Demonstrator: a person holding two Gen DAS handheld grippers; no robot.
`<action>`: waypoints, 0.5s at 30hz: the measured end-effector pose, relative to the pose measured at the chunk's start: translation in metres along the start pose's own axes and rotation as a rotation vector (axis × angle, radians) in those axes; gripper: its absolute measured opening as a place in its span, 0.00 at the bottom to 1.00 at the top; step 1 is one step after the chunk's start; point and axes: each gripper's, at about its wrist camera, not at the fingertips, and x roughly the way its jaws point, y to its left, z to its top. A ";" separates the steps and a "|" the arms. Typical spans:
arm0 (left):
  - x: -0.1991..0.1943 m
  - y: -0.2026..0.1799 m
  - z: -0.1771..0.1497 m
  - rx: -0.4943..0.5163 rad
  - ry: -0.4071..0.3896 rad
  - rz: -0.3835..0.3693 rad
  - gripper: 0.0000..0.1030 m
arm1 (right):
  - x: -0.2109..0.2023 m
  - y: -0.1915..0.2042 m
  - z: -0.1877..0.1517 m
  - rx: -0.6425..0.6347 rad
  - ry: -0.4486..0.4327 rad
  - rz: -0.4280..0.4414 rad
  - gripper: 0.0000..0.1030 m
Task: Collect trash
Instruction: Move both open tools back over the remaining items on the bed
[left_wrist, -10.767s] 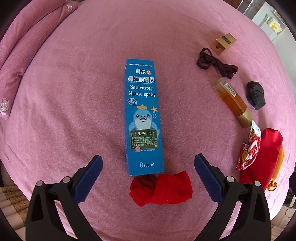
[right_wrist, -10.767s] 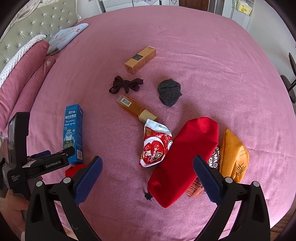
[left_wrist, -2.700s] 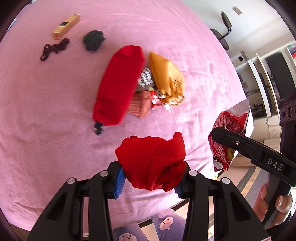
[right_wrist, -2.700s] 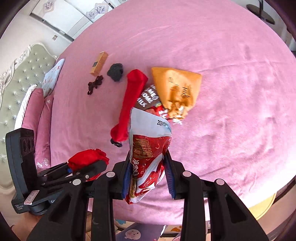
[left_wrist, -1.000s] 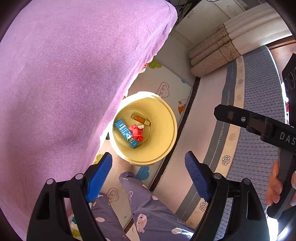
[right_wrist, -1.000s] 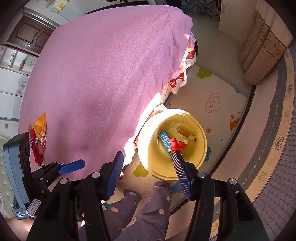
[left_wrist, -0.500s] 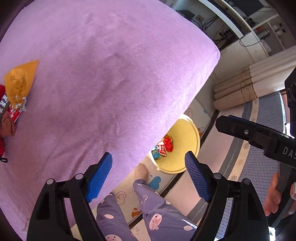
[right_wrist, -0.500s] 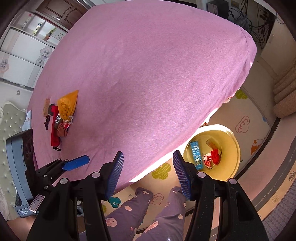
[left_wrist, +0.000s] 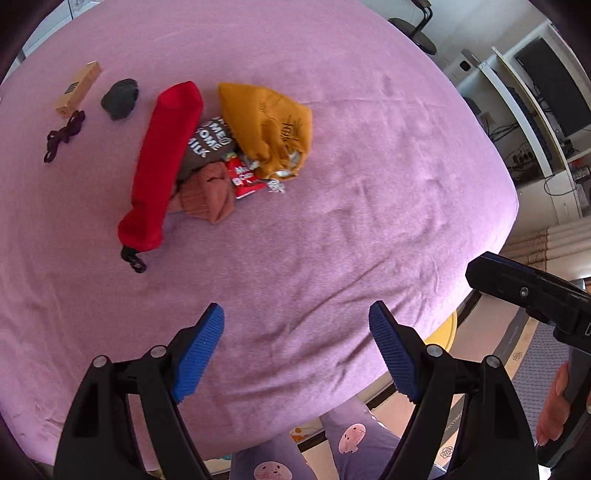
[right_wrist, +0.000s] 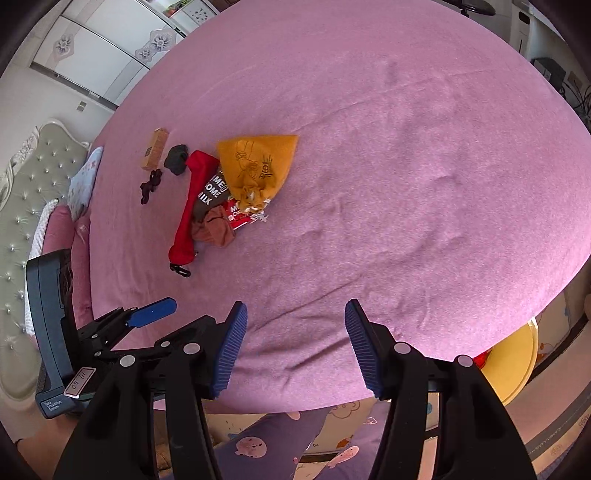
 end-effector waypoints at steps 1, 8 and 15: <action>-0.003 0.012 0.003 -0.012 -0.008 0.010 0.78 | 0.006 0.010 0.002 -0.010 0.003 0.004 0.53; -0.009 0.075 0.020 -0.059 -0.035 0.088 0.78 | 0.033 0.061 0.021 -0.087 0.019 0.009 0.53; 0.021 0.094 0.043 -0.082 -0.020 0.124 0.82 | 0.057 0.072 0.054 -0.141 0.040 0.011 0.53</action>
